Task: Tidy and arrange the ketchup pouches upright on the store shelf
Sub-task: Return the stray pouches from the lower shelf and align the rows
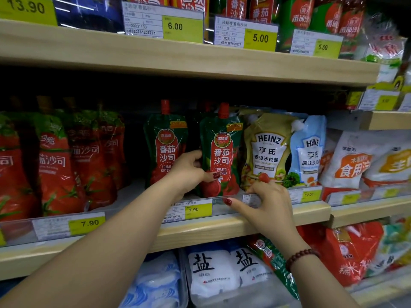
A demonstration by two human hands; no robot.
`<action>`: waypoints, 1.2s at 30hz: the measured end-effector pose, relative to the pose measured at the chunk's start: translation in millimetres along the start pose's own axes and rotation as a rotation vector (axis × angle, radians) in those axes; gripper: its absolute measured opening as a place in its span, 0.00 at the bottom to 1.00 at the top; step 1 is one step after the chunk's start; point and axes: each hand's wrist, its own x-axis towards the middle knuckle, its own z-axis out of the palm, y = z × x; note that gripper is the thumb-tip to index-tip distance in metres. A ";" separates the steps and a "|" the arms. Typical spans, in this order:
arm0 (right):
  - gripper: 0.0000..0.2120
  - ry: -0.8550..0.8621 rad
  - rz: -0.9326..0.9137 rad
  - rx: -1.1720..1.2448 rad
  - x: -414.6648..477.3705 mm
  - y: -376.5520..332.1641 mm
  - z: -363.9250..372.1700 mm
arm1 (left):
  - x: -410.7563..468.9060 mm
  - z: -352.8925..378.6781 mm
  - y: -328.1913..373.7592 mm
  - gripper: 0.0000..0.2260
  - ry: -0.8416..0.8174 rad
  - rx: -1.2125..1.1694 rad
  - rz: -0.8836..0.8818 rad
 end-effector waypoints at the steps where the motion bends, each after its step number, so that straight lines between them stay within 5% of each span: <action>1: 0.19 0.005 -0.001 0.000 -0.4 -0.1 0.2 | -1.0 -0.8 0.2 0.21 -0.012 -0.004 0.000; 9: 0.20 -0.010 0.018 -0.027 -1.7 -0.5 0.0 | -8.4 -3.0 1.8 0.26 -0.047 0.056 -0.017; 19: 0.21 -0.085 -0.003 -0.045 -11.1 1.6 -16.9 | -21.7 -1.5 12.5 0.20 -0.041 0.122 0.017; 23: 0.16 -0.018 0.029 0.026 -21.8 13.2 -36.9 | -36.5 -2.3 15.9 0.25 0.133 0.245 0.046; 26: 0.13 -0.031 -0.042 -0.045 -33.1 25.5 -51.6 | -53.3 -0.3 13.9 0.20 0.328 0.146 0.119; 32: 0.09 -0.182 -0.004 -0.169 -69.7 51.4 -70.8 | -76.0 34.6 10.9 0.10 0.369 0.095 0.262; 36: 0.18 -0.422 0.099 -0.280 -105.3 65.8 -68.4 | -76.6 57.0 4.3 0.12 0.324 0.257 0.347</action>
